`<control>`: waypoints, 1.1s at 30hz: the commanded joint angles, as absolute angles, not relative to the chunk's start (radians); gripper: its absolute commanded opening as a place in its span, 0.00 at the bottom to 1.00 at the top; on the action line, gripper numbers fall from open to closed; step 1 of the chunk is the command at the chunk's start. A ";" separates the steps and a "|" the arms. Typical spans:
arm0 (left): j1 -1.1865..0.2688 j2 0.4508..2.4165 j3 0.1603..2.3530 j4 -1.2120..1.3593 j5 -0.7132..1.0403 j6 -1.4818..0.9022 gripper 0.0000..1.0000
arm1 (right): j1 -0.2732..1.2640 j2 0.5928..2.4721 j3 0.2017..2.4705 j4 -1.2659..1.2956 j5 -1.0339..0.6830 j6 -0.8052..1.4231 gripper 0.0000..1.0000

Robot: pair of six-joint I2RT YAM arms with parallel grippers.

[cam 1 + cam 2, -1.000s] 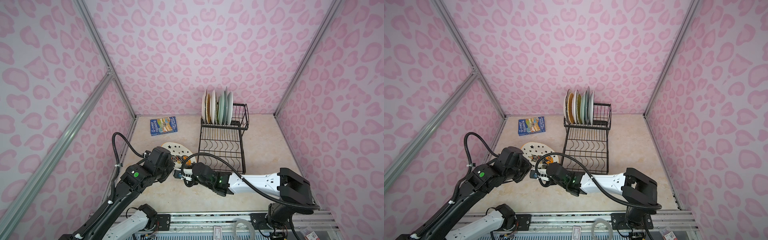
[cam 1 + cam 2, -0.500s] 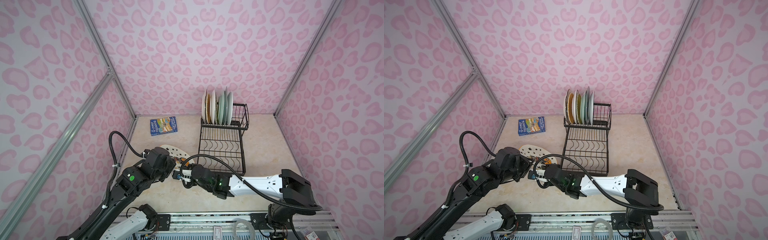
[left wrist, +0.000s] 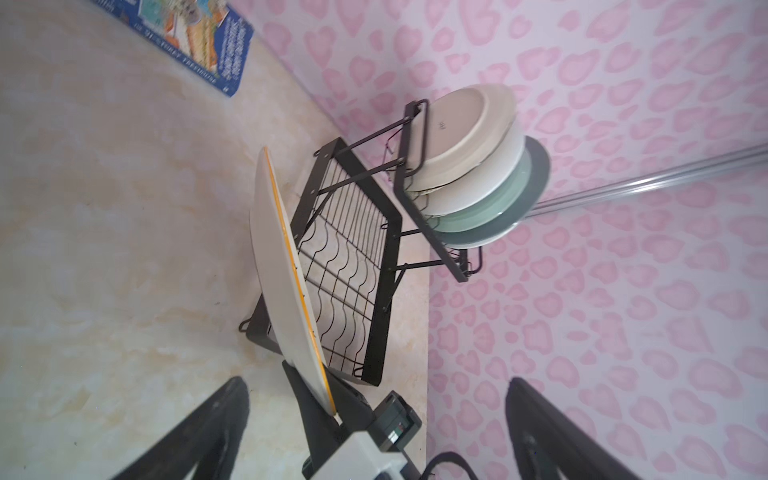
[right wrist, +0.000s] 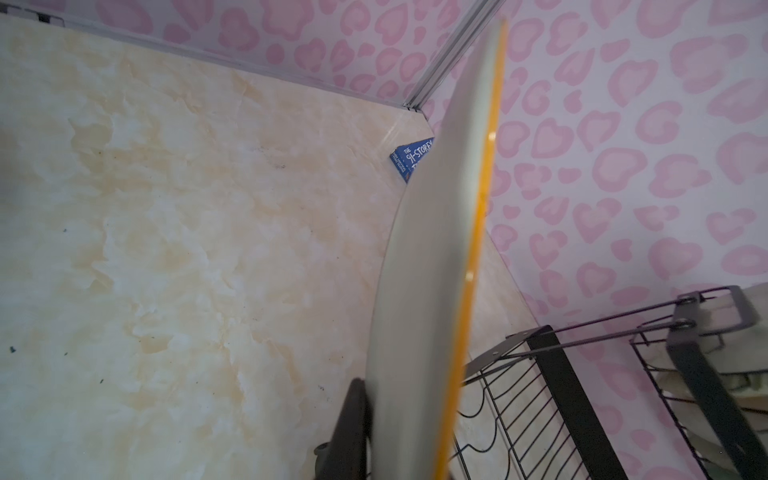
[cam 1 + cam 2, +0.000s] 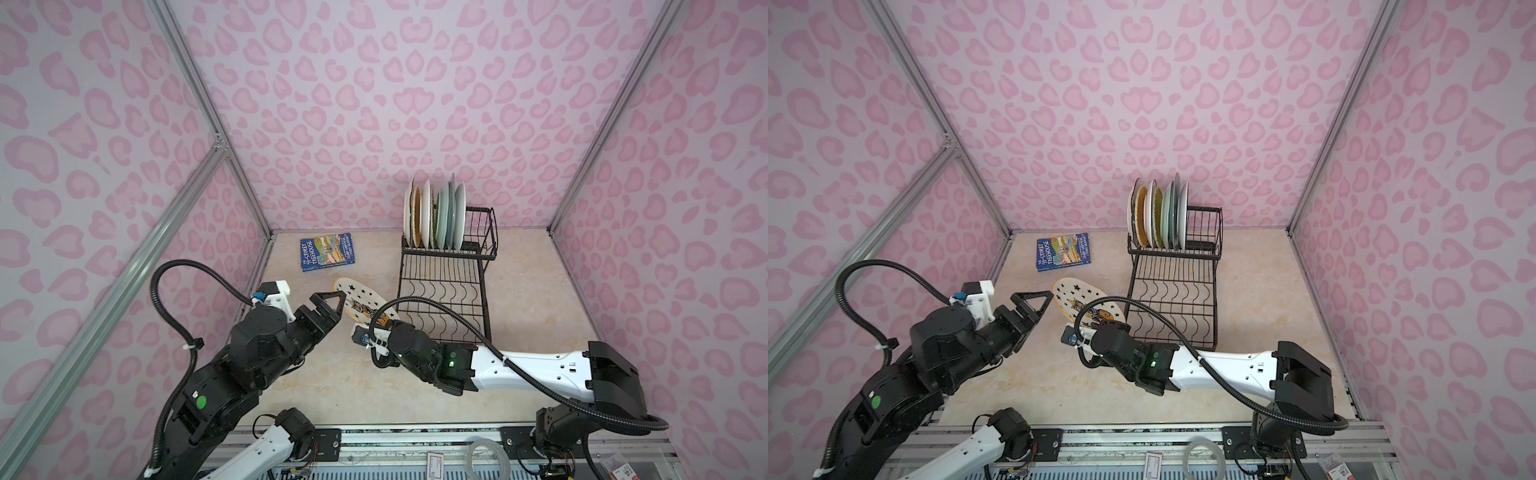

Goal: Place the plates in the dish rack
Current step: 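Raise the plate over the rack's upper tier with the right gripper while the left withdraws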

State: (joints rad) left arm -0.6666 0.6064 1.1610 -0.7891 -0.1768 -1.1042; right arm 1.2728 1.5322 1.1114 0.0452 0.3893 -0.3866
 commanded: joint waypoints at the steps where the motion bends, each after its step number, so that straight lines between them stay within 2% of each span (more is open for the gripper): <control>1: -0.665 0.528 1.129 -0.647 -0.206 -0.847 0.98 | 1.284 1.480 1.164 0.100 0.485 -0.323 0.00; 10: -0.666 0.420 0.925 -0.495 -0.279 -0.281 0.97 | 1.300 1.324 1.438 -0.089 0.627 -0.178 0.00; 15: -0.665 0.351 0.685 -0.311 -0.278 -0.177 0.97 | 1.235 1.291 1.675 -0.191 0.653 -0.145 0.00; 20: -0.665 0.333 0.604 -0.260 -0.283 -0.114 0.97 | 1.091 1.287 1.810 -0.273 0.674 -0.072 0.00; 28: -0.666 0.262 0.576 -0.273 -0.184 -0.202 0.97 | 0.716 1.316 1.870 -0.412 0.440 0.166 0.00; 33: -0.665 0.185 0.531 -0.328 -0.190 -0.272 0.97 | 0.561 1.365 1.887 -0.431 0.281 0.264 0.00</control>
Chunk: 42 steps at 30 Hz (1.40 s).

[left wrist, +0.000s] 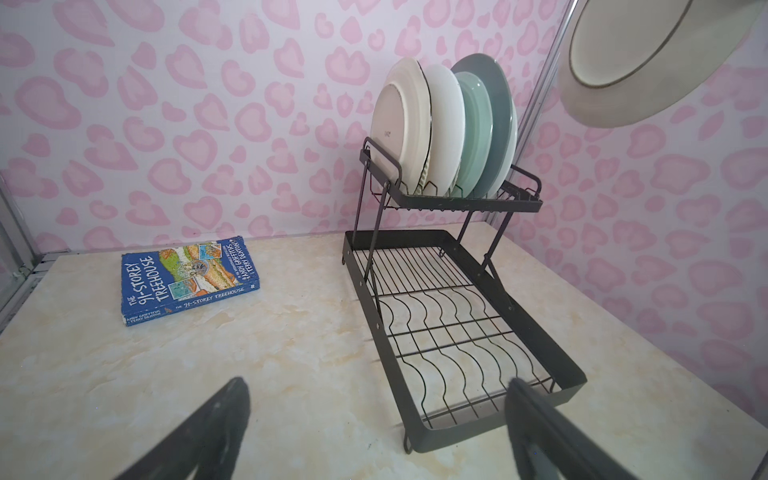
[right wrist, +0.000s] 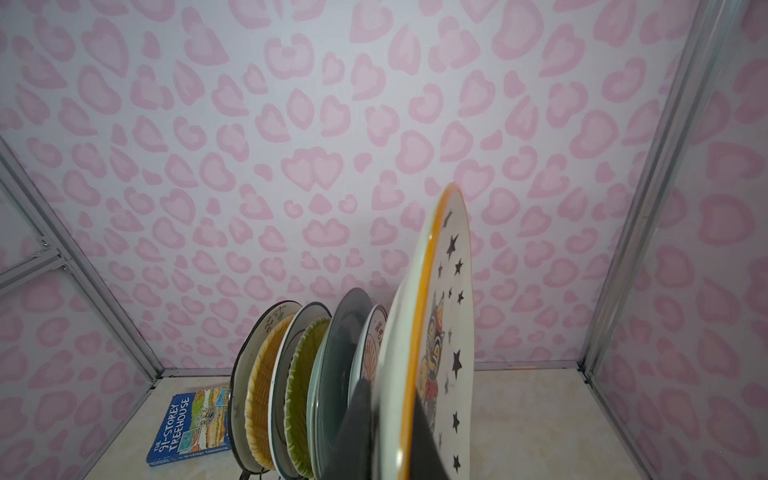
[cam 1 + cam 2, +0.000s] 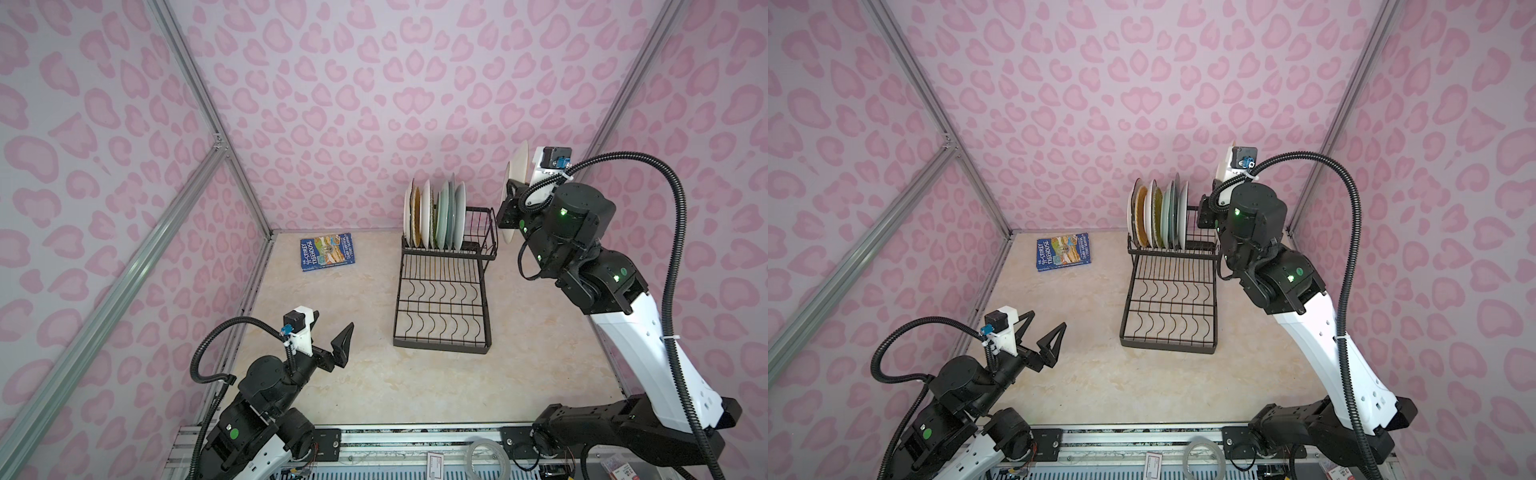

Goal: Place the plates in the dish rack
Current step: 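Raise the plate over the rack's upper tier with the right gripper while the left withdraws, then lower the star-and-cat plate into the upper tier beside the other plates with the right gripper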

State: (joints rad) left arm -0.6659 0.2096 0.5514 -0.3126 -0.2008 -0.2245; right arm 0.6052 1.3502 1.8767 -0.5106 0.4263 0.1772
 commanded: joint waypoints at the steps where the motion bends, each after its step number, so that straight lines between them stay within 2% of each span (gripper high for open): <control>1: -0.665 0.173 0.517 -0.344 -0.215 -0.281 0.97 | 0.537 1.376 1.888 -0.429 0.254 0.284 0.00; 14: -0.664 0.052 0.510 -0.454 -0.245 -0.347 0.97 | 0.361 1.498 1.896 -0.386 -0.022 0.414 0.00; 22: -0.665 0.092 0.515 -0.460 -0.226 -0.344 0.97 | 0.299 1.563 1.888 -0.346 -0.150 0.450 0.00; 42: -0.666 0.098 0.512 -0.458 -0.217 -0.342 0.97 | 0.261 1.667 1.929 -0.356 -0.203 0.492 0.00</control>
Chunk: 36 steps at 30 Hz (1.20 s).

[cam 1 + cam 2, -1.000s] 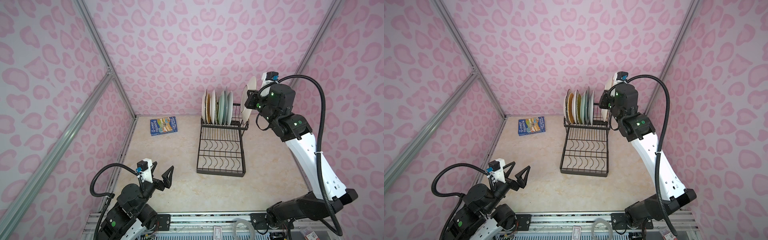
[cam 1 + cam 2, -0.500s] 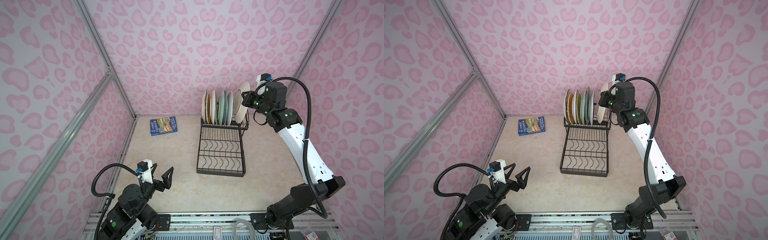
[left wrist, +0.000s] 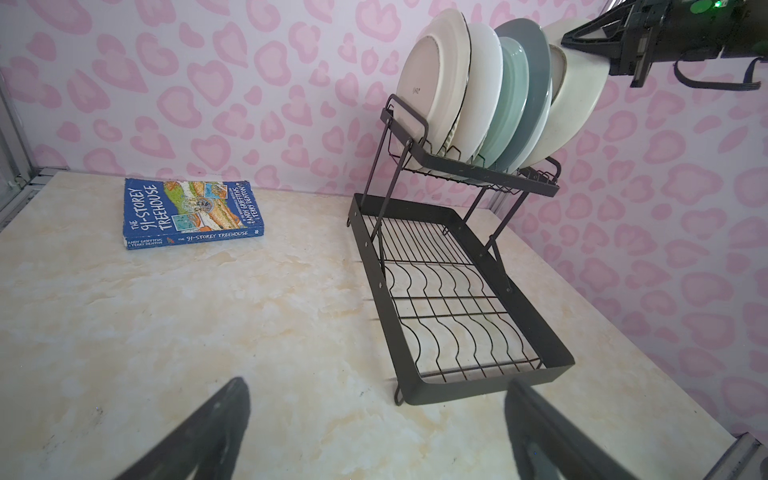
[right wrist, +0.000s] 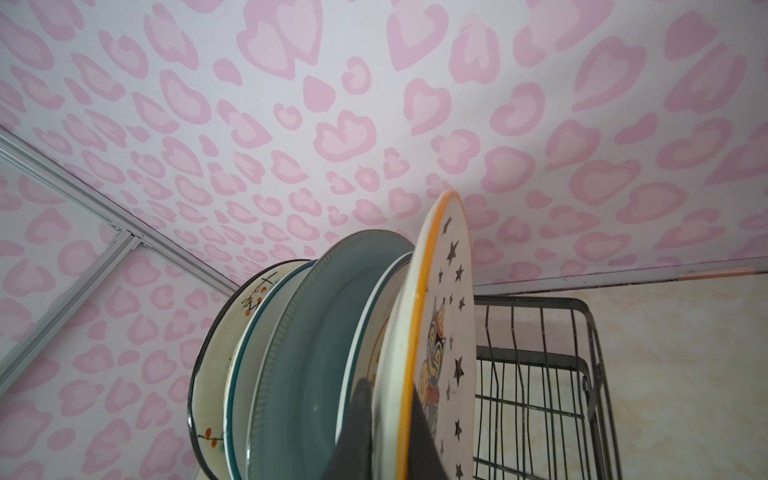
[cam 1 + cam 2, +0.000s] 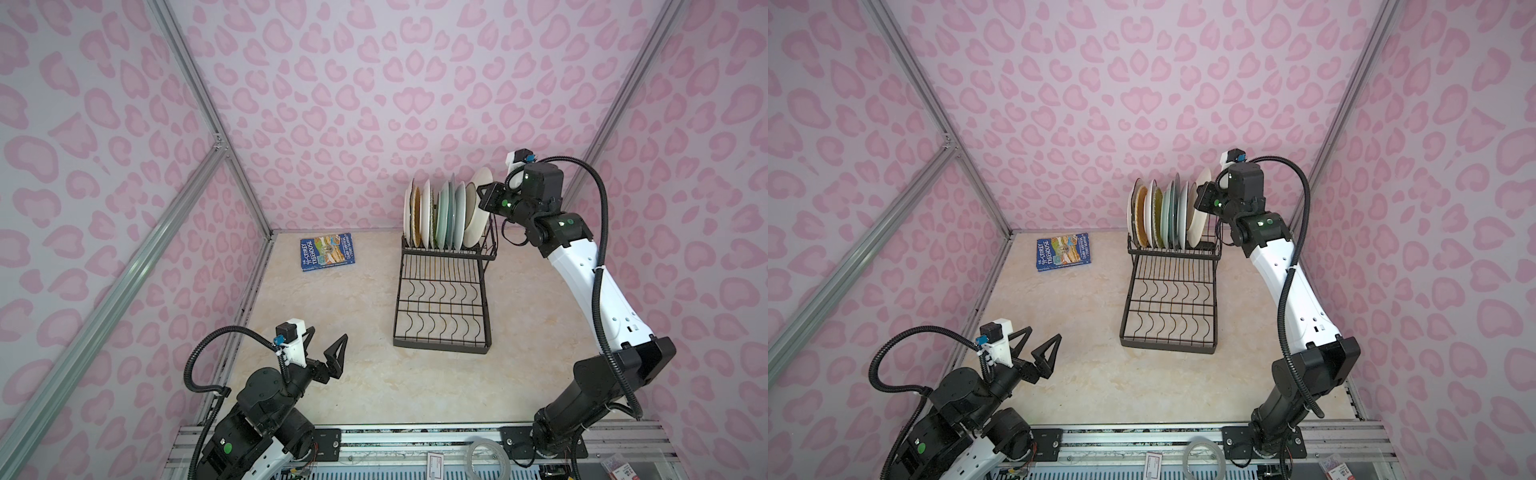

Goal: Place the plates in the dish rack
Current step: 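Lower the star-and-cat plate into the upper tier beside the other plates with the right gripper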

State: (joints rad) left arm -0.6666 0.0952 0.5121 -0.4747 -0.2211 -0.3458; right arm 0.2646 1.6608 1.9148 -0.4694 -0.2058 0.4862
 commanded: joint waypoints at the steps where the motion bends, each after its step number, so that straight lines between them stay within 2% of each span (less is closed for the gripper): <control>1: -0.665 0.099 0.514 -0.457 -0.218 -0.342 0.97 | 0.260 1.670 1.926 -0.360 -0.201 0.491 0.00; 32: -0.666 0.093 0.513 -0.460 -0.230 -0.344 0.97 | 0.322 1.702 1.860 -0.373 -0.085 0.408 0.00; 36: -0.666 0.094 0.514 -0.460 -0.232 -0.344 0.97 | 0.324 1.691 1.860 -0.370 -0.092 0.414 0.09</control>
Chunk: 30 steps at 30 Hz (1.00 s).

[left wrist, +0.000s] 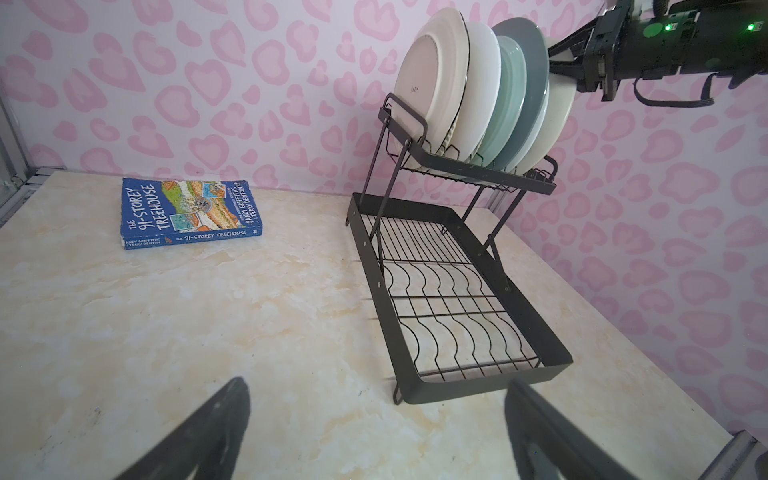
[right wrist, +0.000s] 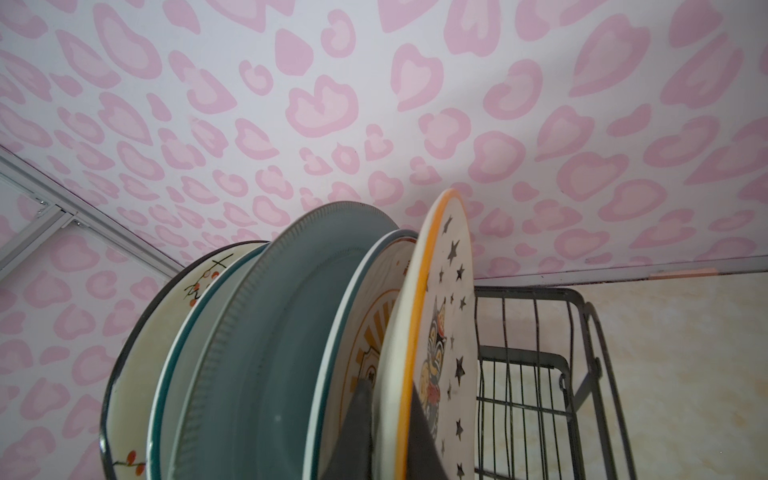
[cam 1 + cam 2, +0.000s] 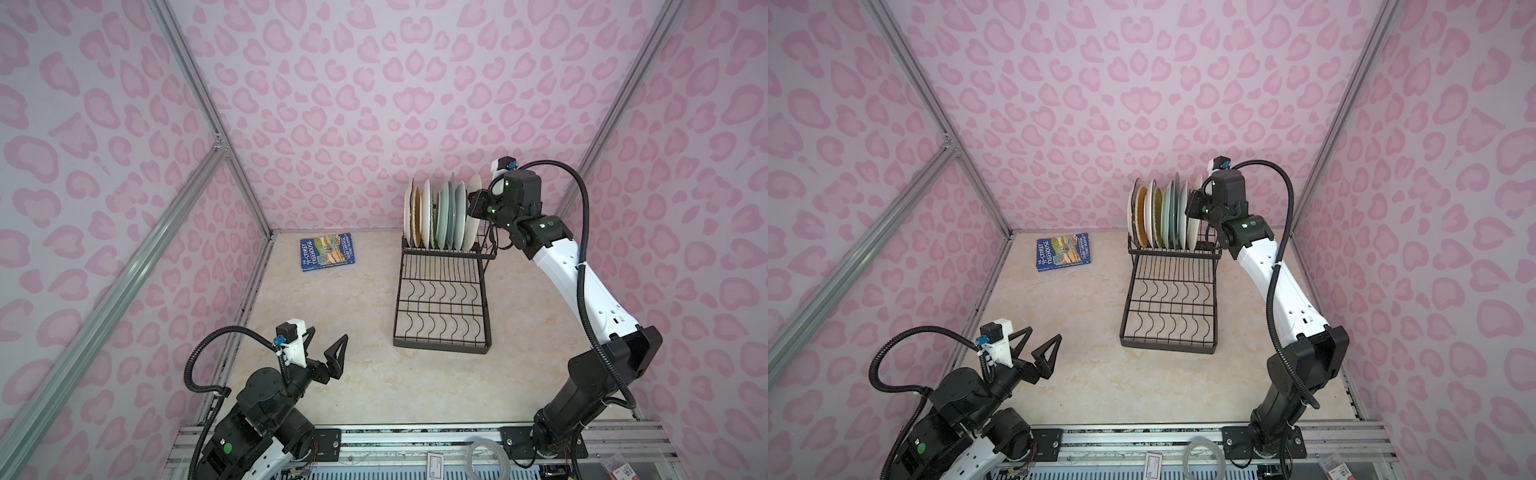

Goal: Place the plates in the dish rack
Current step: 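Lower the star-and-cat plate into the upper tier beside the other plates with the right gripper, then open the right gripper and lift it off the placed plate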

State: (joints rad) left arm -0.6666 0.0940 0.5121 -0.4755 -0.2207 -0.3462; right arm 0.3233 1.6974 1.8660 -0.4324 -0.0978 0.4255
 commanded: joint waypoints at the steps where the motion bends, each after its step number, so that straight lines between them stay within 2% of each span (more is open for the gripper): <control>1: -0.665 0.094 0.514 -0.460 -0.232 -0.344 0.97 | 0.325 1.688 1.863 -0.369 -0.098 0.415 0.11; 7: -0.666 0.095 0.514 -0.460 -0.233 -0.344 0.97 | 0.332 1.686 1.897 -0.392 -0.122 0.415 0.18; 14: -0.664 0.095 0.515 -0.462 -0.233 -0.345 0.97 | 0.332 1.688 1.913 -0.411 -0.131 0.423 0.19; 20: -0.665 0.096 0.516 -0.465 -0.236 -0.354 0.97 | 0.333 1.666 1.925 -0.427 -0.117 0.416 0.25; 23: -0.666 0.114 0.523 -0.473 -0.241 -0.386 0.97 | 0.325 1.625 1.929 -0.440 -0.116 0.403 0.35; 25: -0.665 0.136 0.532 -0.483 -0.239 -0.400 0.97 | 0.321 1.582 1.913 -0.447 -0.109 0.388 0.38; 30: -0.666 0.201 0.548 -0.492 -0.229 -0.477 0.97 | 0.301 1.401 1.734 -0.410 -0.097 0.389 0.58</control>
State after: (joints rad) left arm -0.6670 0.1730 0.5385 -0.4923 -0.2329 -0.4160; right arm 0.3092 1.4647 1.8080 -0.4255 -0.1055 0.3958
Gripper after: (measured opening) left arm 0.972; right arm 0.565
